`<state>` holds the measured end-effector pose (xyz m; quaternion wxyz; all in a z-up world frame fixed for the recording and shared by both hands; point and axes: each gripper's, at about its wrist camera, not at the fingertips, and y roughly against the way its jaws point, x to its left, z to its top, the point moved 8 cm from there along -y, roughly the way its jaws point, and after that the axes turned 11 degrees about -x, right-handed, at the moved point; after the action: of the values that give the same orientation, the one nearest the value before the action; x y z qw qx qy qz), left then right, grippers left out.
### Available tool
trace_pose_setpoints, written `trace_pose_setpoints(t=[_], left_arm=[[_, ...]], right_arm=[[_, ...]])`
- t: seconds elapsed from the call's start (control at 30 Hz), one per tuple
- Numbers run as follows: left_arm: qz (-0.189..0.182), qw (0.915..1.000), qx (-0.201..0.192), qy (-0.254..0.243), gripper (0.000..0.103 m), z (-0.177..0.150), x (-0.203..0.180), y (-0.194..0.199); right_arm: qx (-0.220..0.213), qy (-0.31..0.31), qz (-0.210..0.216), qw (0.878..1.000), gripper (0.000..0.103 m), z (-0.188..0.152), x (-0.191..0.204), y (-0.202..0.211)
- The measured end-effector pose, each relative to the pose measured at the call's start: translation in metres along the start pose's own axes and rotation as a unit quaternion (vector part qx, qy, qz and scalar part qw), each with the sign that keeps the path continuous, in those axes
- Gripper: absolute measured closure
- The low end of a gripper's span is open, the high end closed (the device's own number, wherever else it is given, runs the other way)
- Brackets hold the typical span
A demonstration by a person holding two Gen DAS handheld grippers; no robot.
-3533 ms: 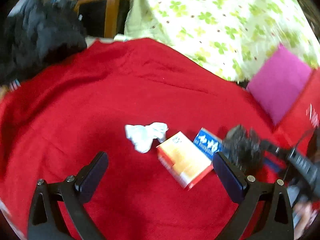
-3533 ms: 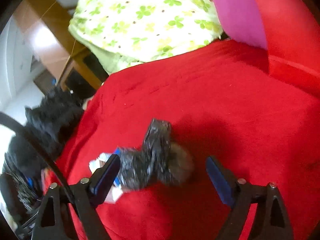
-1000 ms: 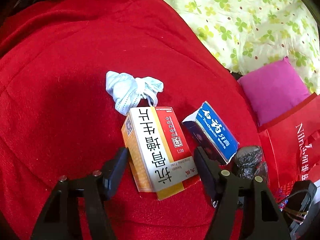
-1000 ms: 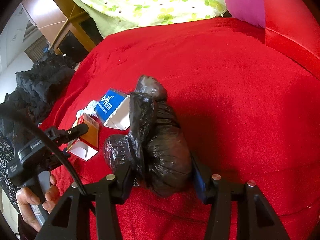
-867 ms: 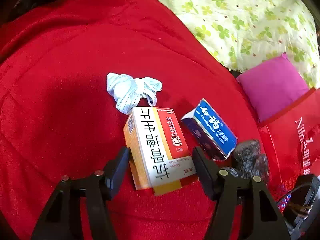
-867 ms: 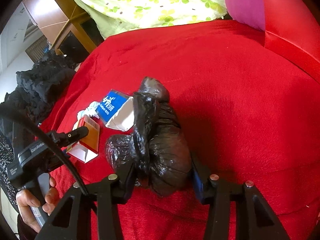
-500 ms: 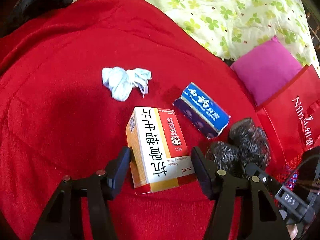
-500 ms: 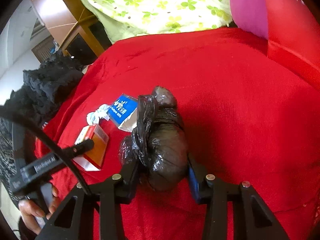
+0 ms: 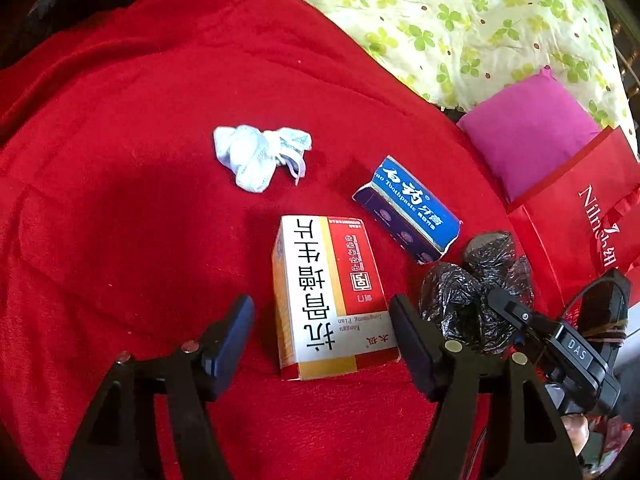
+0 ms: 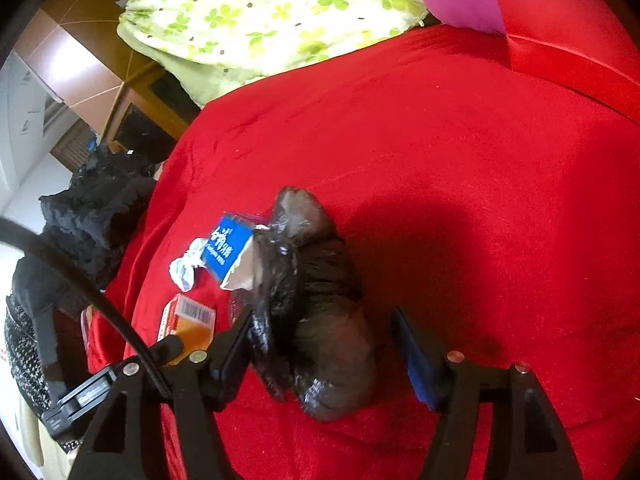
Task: Collect trash
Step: 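Lift the black bag with the right tool while the left tool approaches the orange medicine box, then grasp the orange medicine box with the left tool while the right tool carries the black bag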
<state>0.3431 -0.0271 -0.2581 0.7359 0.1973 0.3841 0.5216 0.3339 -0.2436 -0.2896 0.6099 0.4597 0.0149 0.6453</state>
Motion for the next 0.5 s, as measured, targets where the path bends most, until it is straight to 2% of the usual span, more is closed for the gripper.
trace_pose_setpoints(t=[0.1, 0.13, 0.17, 0.23, 0.33, 0.37, 0.4, 0.5], left_arm=[[0.003, 0.9999, -0.008, -0.010, 0.032, 0.000, -0.003, 0.004], [0.009, 0.9997, -0.014, -0.016, 0.032, 0.000, -0.003, 0.005], [0.016, 0.9994, -0.020, -0.023, 0.032, 0.001, -0.004, 0.006], [0.024, 0.9987, -0.028, -0.034, 0.032, 0.003, -0.004, 0.006], [0.033, 0.9976, -0.036, -0.048, 0.033, 0.004, -0.006, 0.003], [0.026, 0.9979, -0.036, -0.047, 0.042, 0.004, -0.007, 0.003], [0.020, 0.9981, -0.035, -0.046, 0.046, 0.004, -0.009, 0.003], [0.025, 0.9970, -0.044, -0.058, 0.046, 0.005, -0.013, 0.005]], right_arm=[[-0.006, 0.019, -0.010, 1.000, 0.035, -0.002, 0.004, -0.002], [-0.008, 0.026, -0.012, 1.000, 0.048, -0.002, 0.006, -0.002], [-0.010, 0.036, -0.014, 0.999, 0.055, -0.003, 0.008, -0.001], [-0.018, 0.047, -0.015, 0.999, 0.060, -0.002, 0.011, 0.002], [-0.031, 0.069, -0.020, 0.997, 0.061, 0.000, 0.015, 0.009], [-0.038, 0.079, -0.020, 0.996, 0.061, 0.001, 0.017, 0.012], [-0.044, 0.086, -0.018, 0.995, 0.061, 0.002, 0.020, 0.015], [-0.060, 0.095, -0.007, 0.994, 0.061, 0.007, 0.025, 0.028]])
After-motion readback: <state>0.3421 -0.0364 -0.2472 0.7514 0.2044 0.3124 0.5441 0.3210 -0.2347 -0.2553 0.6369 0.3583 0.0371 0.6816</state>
